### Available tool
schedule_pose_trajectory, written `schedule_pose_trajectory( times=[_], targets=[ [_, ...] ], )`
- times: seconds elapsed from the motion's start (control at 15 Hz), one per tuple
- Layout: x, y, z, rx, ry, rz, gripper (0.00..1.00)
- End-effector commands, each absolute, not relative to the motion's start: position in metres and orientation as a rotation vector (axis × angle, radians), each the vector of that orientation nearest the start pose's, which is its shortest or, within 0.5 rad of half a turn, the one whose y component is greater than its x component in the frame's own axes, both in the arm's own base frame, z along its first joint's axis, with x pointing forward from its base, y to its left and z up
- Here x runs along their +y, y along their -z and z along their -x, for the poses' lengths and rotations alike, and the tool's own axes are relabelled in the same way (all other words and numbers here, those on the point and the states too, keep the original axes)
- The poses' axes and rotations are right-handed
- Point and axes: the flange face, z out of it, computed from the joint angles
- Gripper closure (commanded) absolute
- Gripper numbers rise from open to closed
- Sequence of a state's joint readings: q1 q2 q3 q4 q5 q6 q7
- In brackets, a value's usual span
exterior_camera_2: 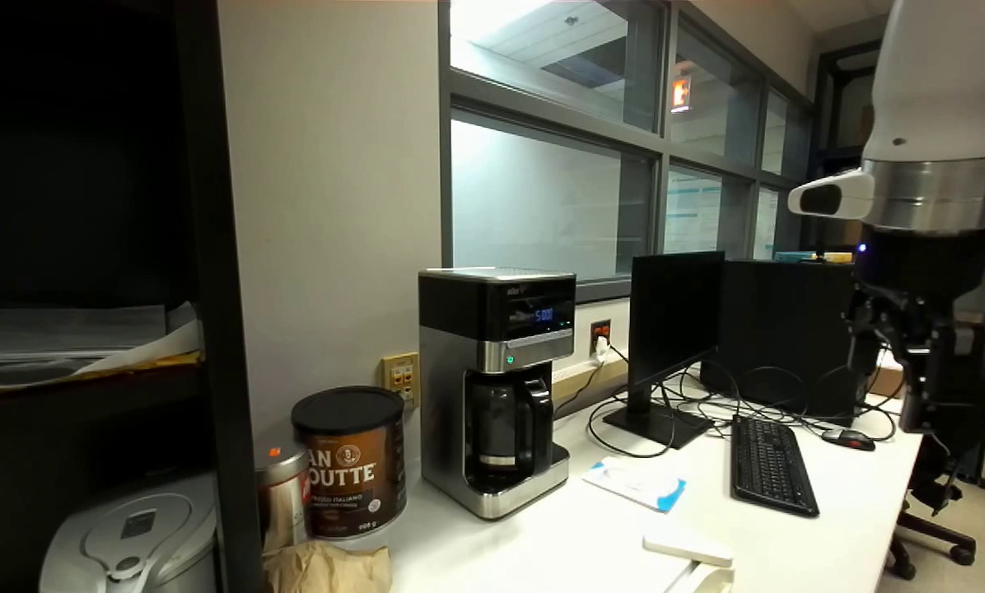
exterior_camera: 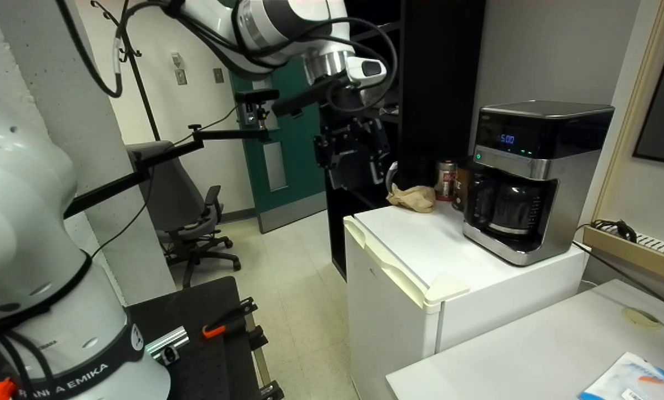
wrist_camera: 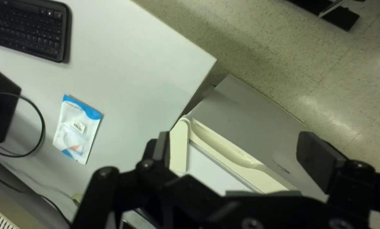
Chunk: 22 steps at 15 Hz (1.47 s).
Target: Turn off the coffeemaker
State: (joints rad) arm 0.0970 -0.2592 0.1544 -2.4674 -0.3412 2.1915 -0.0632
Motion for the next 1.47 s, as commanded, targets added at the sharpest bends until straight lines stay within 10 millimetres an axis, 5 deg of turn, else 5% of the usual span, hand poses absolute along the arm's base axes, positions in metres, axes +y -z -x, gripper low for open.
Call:
schedule_pose_trajectory(
  times=[0.0,0.13,0.67,1.4],
  targets=[
    [0.094,-0.377,-0.473,-1.110,0.059,3.313,0.25],
    [0.095,-0.372,-0.491,-1.255,0.090,3.286,0.32],
    [0.120,-0.367,-0.539,-1.727,0.387,3.147,0.95],
    [0.133,-0.366,-0.592,-2.053,0.952,2.934,1.00]
  ],
)
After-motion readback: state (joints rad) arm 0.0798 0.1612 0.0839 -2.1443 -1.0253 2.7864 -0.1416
